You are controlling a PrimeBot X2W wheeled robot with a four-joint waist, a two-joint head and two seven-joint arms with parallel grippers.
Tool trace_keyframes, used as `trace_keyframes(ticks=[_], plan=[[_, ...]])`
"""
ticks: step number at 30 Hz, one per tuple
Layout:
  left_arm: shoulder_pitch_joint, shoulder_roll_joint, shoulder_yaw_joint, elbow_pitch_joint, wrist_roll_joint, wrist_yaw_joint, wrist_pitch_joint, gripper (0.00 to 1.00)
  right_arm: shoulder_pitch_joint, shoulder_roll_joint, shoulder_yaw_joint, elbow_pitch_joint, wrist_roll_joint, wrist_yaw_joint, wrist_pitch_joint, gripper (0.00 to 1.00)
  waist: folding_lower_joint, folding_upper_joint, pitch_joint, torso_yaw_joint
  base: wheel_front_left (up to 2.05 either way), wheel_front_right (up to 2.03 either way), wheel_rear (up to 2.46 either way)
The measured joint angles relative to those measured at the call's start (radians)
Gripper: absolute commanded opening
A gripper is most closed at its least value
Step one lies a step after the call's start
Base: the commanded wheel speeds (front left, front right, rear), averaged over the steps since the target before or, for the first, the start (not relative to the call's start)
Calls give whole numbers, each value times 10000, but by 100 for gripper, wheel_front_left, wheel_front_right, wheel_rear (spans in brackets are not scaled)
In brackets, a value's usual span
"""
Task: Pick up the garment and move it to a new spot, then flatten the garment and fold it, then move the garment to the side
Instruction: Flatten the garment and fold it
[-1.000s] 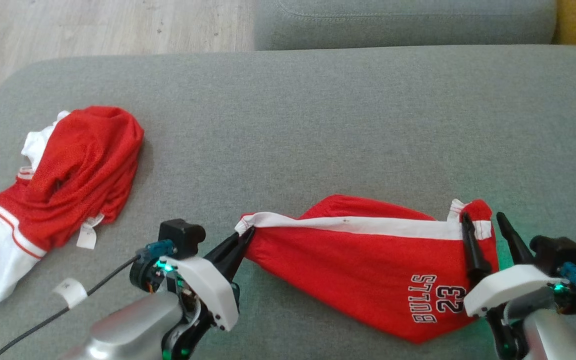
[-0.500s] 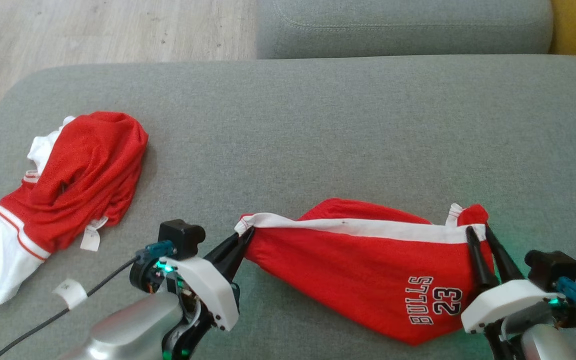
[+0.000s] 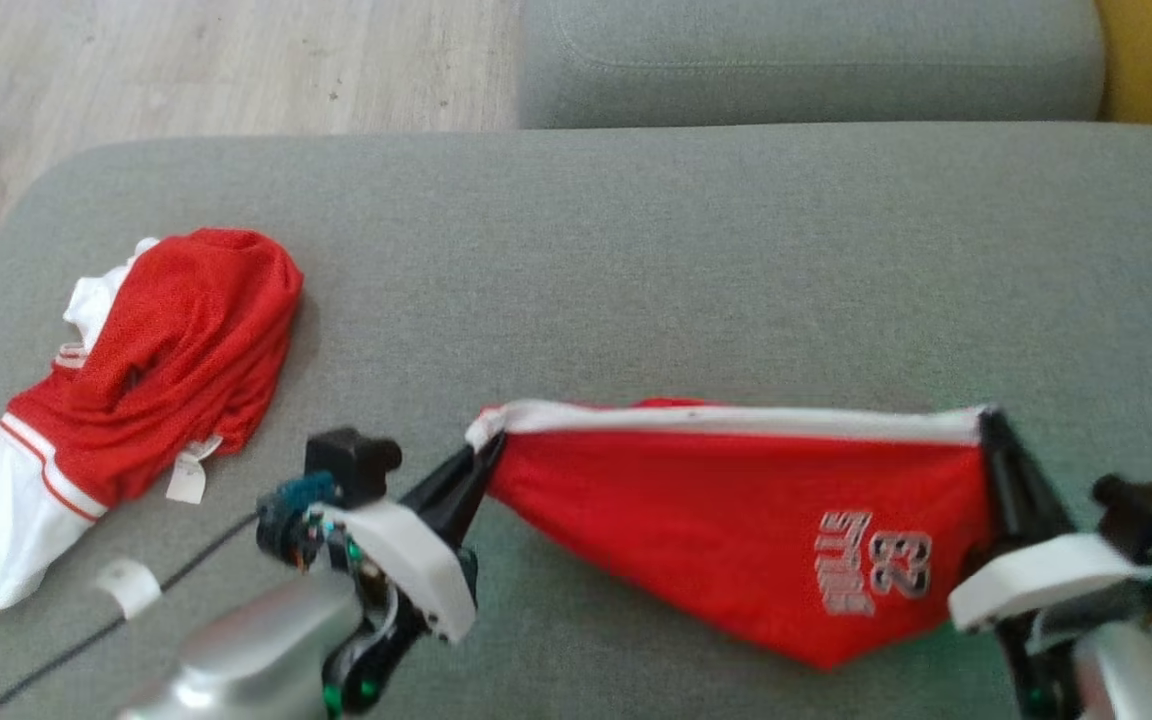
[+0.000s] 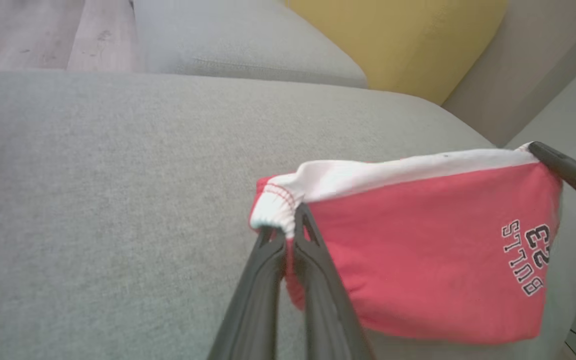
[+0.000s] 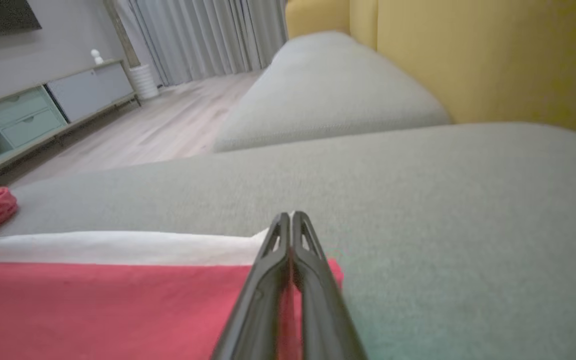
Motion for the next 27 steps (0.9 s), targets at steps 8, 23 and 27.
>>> trace_keyframes(ticks=[8, 23, 27], plan=[[-3075, -105, 725, -113, 600, -639, 121, 0, -2940, -823, -742, -1001, -29, 0, 163, 0, 2, 0, 726, -240, 0, 0, 0], [-9196, -1735, 3158, 2694, 2441, -1220, -662, 0, -10527, -2257, -989, -77, -290, 0, -485, 0, 5, -1, 3192, -1254, 0, 0, 0], [-9003, -1833, 4274, 2232, 3496, -1290, -700, 0, -10826, -2265, -1049, -44, -174, 0, -727, 0, 4, -1, 3537, -1411, 0, 0, 0]])
